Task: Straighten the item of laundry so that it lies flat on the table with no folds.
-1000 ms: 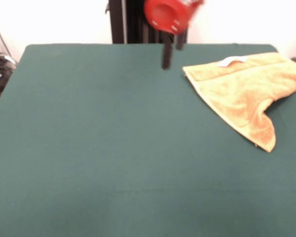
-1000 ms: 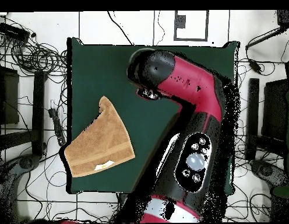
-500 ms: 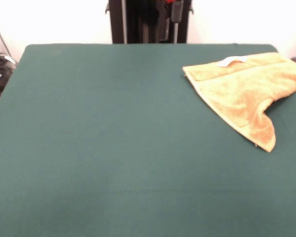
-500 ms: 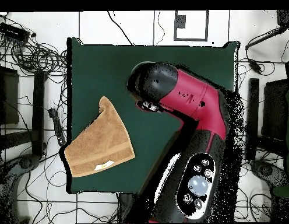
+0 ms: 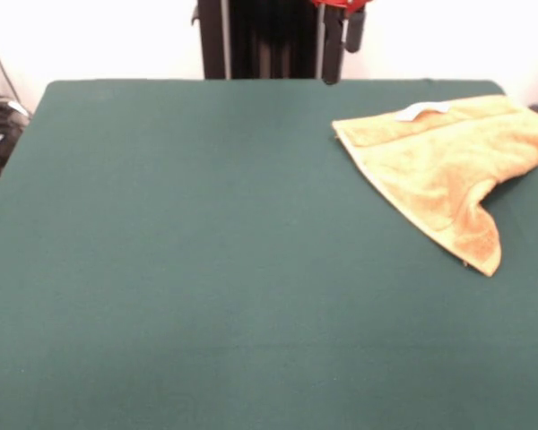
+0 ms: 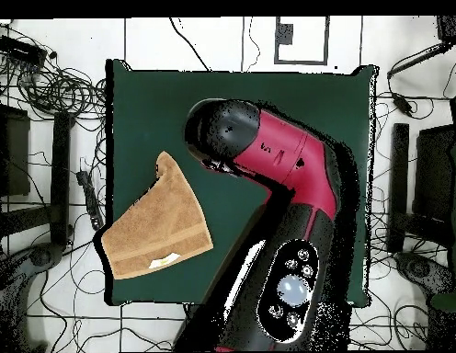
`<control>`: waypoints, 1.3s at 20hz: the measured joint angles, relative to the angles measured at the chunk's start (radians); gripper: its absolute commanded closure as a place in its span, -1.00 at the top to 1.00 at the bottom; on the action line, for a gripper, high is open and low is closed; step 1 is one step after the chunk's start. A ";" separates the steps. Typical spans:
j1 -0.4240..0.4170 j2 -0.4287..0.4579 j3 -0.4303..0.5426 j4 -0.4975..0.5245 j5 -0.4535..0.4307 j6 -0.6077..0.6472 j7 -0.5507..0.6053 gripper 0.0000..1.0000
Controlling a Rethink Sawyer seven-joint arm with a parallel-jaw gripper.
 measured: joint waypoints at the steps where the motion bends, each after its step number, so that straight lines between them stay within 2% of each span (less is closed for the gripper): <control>1: 0.001 0.001 0.000 0.004 0.005 -0.011 0.000 1.00; 12: 0.002 0.006 0.000 0.026 0.018 -0.104 0.000 1.00; 19: 0.009 0.009 0.000 0.027 0.022 -0.111 0.000 1.00; 23: 0.002 0.002 0.015 0.031 -0.005 -0.132 -0.002 1.00; 26: -0.045 -0.019 0.081 0.036 -0.101 -0.192 -0.060 1.00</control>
